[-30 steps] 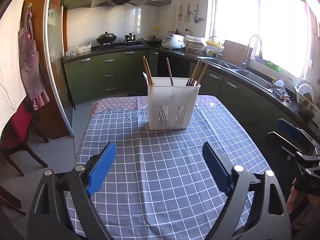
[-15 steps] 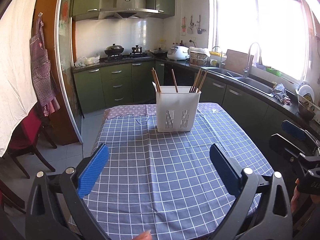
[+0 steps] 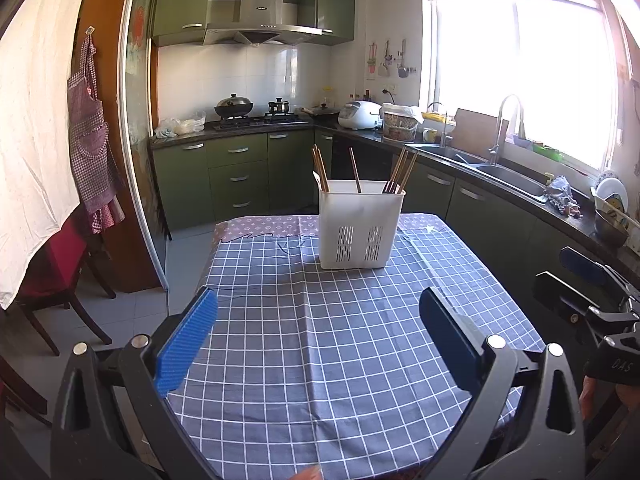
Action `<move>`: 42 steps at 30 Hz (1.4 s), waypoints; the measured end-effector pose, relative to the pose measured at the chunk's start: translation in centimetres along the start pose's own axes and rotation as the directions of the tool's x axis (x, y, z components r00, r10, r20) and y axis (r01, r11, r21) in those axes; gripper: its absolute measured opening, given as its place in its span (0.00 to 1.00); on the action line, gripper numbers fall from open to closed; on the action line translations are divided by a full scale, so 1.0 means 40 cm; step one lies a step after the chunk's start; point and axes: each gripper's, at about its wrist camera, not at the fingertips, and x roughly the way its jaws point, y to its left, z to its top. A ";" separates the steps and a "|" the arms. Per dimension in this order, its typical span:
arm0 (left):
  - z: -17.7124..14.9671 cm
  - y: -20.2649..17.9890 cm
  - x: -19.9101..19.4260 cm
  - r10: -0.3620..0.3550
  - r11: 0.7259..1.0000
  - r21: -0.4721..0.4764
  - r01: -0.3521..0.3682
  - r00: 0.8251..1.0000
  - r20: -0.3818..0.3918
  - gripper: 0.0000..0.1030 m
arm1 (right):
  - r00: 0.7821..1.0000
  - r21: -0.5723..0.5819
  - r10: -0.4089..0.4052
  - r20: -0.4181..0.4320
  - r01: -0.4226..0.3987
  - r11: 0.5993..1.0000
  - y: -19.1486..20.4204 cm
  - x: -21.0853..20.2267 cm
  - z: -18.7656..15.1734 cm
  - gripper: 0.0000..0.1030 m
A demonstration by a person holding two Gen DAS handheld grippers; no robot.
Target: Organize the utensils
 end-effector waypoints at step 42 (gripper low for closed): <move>0.003 0.003 -0.002 -0.002 1.000 -0.013 0.002 1.000 -0.007 0.93 | 0.999 0.007 0.024 -0.024 -0.024 1.000 -0.002 0.032 -0.007 0.95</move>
